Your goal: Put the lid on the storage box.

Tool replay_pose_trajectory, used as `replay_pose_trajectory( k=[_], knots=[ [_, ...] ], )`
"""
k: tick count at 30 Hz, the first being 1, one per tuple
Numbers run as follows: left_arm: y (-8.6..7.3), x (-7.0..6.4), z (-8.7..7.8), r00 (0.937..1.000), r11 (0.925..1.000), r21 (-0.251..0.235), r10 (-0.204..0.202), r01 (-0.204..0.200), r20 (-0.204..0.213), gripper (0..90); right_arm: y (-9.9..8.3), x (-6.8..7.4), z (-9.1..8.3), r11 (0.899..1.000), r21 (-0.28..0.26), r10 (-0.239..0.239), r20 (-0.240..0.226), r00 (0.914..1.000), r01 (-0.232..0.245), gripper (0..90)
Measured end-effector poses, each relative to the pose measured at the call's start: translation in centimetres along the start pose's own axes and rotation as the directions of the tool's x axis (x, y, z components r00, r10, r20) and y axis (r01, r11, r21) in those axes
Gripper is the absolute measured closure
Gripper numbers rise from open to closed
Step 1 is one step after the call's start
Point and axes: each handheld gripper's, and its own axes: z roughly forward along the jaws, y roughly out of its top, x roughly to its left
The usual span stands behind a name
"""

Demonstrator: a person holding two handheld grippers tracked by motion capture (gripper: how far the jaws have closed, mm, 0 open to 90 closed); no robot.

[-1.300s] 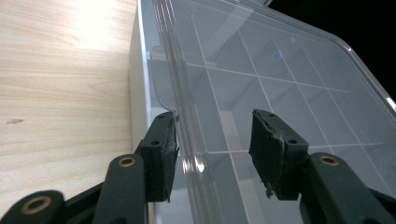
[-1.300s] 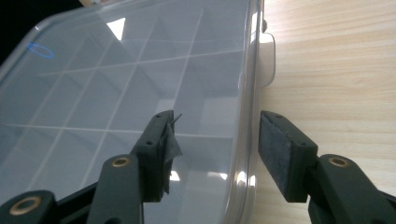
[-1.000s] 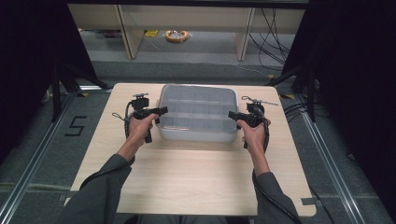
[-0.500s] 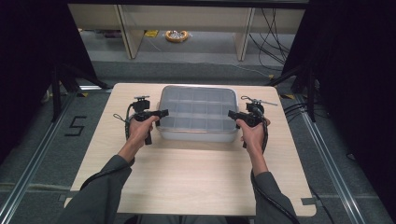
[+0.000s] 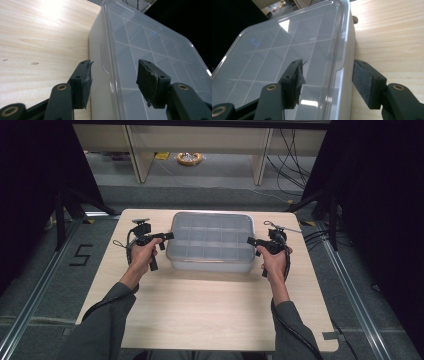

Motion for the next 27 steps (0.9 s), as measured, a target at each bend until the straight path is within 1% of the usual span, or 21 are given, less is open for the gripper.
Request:
replay_pose_trajectory(
  k=[3, 4, 5, 6, 7, 8, 10, 12, 13, 14, 15, 16, 17, 19, 20, 21, 22, 23, 25, 26, 27],
  knots=[
    [0.2, -0.2, 0.7, 1.0000, 0.9999, 0.017, -0.004, 0.004, 0.003, 46.2, 0.2, -0.2, 0.3, 1.000, 0.003, 0.013, -0.025, 0.9996, -0.013, 43.2],
    [0.2, -0.4, 0.9, 1.0000, 0.9997, 0.024, -0.002, 0.001, 0.006, 46.7, 0.3, 0.8, 0.1, 0.988, 0.042, 0.153, -0.030, 0.9877, -0.152, 43.2],
    [0.2, -0.5, 1.1, 1.0000, 0.9997, 0.025, 0.002, -0.002, 0.007, 47.2, 0.4, 0.6, 0.3, 0.990, 0.045, 0.132, -0.027, 0.9908, -0.131, 43.1],
    [0.2, -0.5, 1.1, 1.0000, 0.9997, 0.025, 0.002, -0.002, 0.007, 48.1, 0.4, 0.6, 0.3, 0.990, 0.045, 0.132, -0.027, 0.9908, -0.131, 43.1],
    [0.2, -0.7, 1.3, 1.0000, 0.9996, 0.029, 0.001, -0.001, 0.004, 48.4, 0.5, -0.1, 0.8, 0.997, 0.015, 0.077, -0.033, 0.9965, -0.076, 43.7],
    [0.1, -0.9, 1.5, 1.0000, 0.9996, 0.028, 0.005, -0.005, -0.004, 49.6, 0.6, 0.2, 0.7, 0.990, 0.047, 0.136, -0.025, 0.9904, -0.135, 44.0],
    [0.1, -1.1, 1.6, 0.9999, 0.9998, 0.017, 0.012, -0.012, -0.009, 50.7, 0.8, -0.2, 1.0, 0.990, 0.041, 0.135, -0.055, 0.9893, -0.133, 44.8],
    [0.1, -1.1, 1.6, 0.9999, 0.9997, 0.022, 0.009, -0.008, -0.010, 51.1, 0.8, -0.1, 1.2, 0.986, 0.050, 0.160, -0.062, 0.9852, -0.157, 45.5],
    [0.1, -1.1, 1.6, 0.9999, 0.9998, 0.021, 0.005, -0.005, -0.012, 51.4, 0.8, -0.1, 1.2, 0.987, 0.050, 0.158, -0.066, 0.9853, -0.155, 45.8],
    [0.2, -1.1, 1.5, 0.9999, 0.9997, 0.022, 0.002, -0.002, -0.011, 51.5, 0.8, 0.0, 1.4, 0.985, 0.053, 0.167, -0.056, 0.9843, -0.164, 46.5],
    [0.1, -1.1, 1.5, 0.9999, 0.9997, 0.022, 0.004, -0.004, -0.014, 51.9, 0.9, -0.7, 1.7, 0.996, 0.021, 0.088, -0.053, 0.9948, -0.087, 46.9],
    [0.1, -1.1, 1.5, 0.9999, 0.9997, 0.023, 0.005, -0.005, -0.016, 52.6, 0.9, -0.3, 1.6, 0.988, 0.033, 0.153, -0.061, 0.9864, -0.151, 46.9],
    [0.1, -1.1, 1.5, 0.9998, 0.9997, 0.024, 0.008, -0.008, -0.017, 53.1, 0.9, -0.2, 1.5, 0.984, 0.046, 0.172, -0.062, 0.9832, -0.169, 47.2],
    [0.1, -1.1, 1.5, 0.9998, 0.9997, 0.023, 0.011, -0.010, -0.019, 53.9, 1.0, -0.3, 1.5, 0.982, 0.043, 0.185, -0.063, 0.9808, -0.183, 47.3],
    [0.1, -1.1, 1.5, 0.9997, 0.9997, 0.020, 0.013, -0.012, -0.020, 55.0, 1.0, -0.9, 1.7, 0.993, 0.014, 0.119, -0.069, 0.9905, -0.118, 47.3],
    [0.0, -1.1, 1.5, 0.9998, 0.9996, 0.027, 0.011, -0.010, -0.017, 55.6, 0.9, -0.8, 1.5, 0.985, 0.030, 0.174, -0.086, 0.9811, -0.172, 47.3],
    [0.0, -1.1, 1.6, 1.0000, 0.9996, 0.029, -0.004, 0.004, -0.008, 56.1, 0.9, -0.9, 1.4, 0.981, 0.035, 0.195, -0.094, 0.9764, -0.192, 47.3],
    [-0.1, -1.1, 1.7, 1.0000, 0.9991, 0.042, 0.002, -0.002, -0.002, 56.7, 0.9, -1.1, 1.4, 0.977, 0.029, 0.214, -0.102, 0.9715, -0.212, 47.4],
    [-0.2, -1.3, 1.8, 0.9997, 0.9994, 0.032, 0.014, -0.014, -0.018, 55.3, 0.7, -1.6, 1.4, 0.975, 0.026, 0.222, -0.117, 0.9680, -0.221, 52.4],
    [-0.2, -1.4, 1.8, 0.9997, 0.9995, 0.032, -0.001, 0.002, -0.023, 56.0, 0.6, -1.6, 1.5, 0.972, 0.020, 0.234, -0.121, 0.9646, -0.234, 53.8],
    [-0.1, -1.4, 1.8, 0.9997, 0.9995, 0.031, -0.004, 0.004, -0.023, 56.4, 0.6, -1.6, 1.5, 0.978, 0.015, 0.207, -0.109, 0.9722, -0.207, 53.9]
  ],
)
